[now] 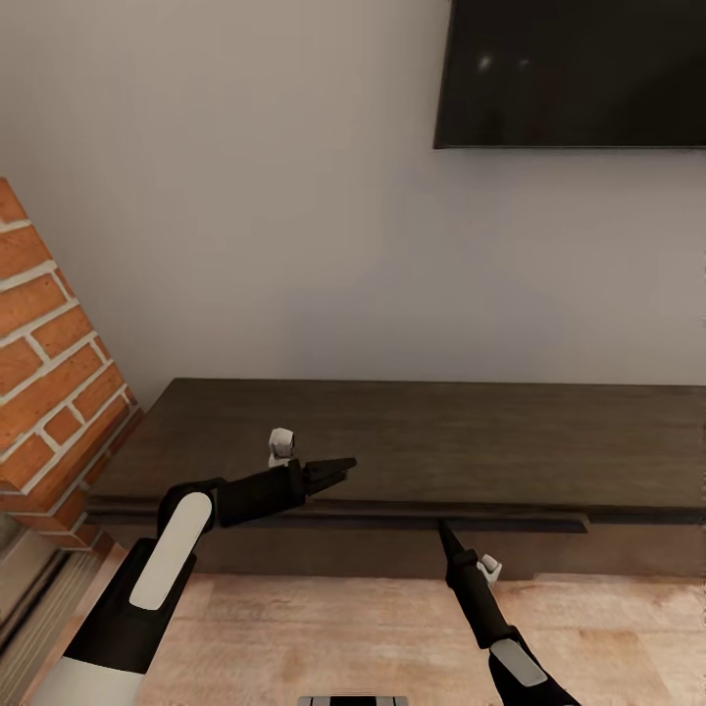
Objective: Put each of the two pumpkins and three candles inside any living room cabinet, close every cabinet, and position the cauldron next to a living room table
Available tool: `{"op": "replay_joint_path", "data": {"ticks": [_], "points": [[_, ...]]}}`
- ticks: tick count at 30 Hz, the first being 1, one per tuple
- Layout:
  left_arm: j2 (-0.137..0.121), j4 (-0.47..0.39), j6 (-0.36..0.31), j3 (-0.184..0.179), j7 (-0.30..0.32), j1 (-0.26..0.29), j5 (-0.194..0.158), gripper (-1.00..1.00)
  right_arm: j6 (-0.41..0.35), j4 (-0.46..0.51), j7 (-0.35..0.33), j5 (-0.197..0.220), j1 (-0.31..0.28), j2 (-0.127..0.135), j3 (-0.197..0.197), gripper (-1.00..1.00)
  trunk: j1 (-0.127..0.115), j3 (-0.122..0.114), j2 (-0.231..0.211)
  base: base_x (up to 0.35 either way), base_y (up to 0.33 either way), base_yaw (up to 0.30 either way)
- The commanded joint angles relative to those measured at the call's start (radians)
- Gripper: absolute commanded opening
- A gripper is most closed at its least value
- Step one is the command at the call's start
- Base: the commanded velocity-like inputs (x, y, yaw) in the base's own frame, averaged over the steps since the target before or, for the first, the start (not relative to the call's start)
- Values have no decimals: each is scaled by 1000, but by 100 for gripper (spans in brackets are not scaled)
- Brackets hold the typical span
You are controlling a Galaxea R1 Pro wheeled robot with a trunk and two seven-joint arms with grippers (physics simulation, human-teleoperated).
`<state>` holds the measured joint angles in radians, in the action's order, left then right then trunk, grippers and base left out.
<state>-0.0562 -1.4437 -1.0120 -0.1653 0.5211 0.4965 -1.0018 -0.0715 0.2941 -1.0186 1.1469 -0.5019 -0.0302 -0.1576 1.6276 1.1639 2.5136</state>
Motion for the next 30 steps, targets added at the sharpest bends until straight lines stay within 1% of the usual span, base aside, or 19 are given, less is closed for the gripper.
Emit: {"op": "replay_joint_path", "data": {"ticks": [1,6,20,30], "points": [[-1,0,-2,0,5,1,3,100,-7,2,-97,10,-1,0,-5,-100,-1,1,0,-100,0,0],[-1,0,-2,0,5,1,3,100,-7,2,-97,9,-1,0,-5,-100,-1,1,0,-69,0,0],[-1,0,-2,0,6,1,3,100,-7,2,-97,8,-1,0,-5,-100,-1,1,0,-11,0,0],[-1,0,-2,0,7,1,3,100,-7,2,-96,8,-1,0,-5,-100,-1,1,0,-197,0,0]]}}
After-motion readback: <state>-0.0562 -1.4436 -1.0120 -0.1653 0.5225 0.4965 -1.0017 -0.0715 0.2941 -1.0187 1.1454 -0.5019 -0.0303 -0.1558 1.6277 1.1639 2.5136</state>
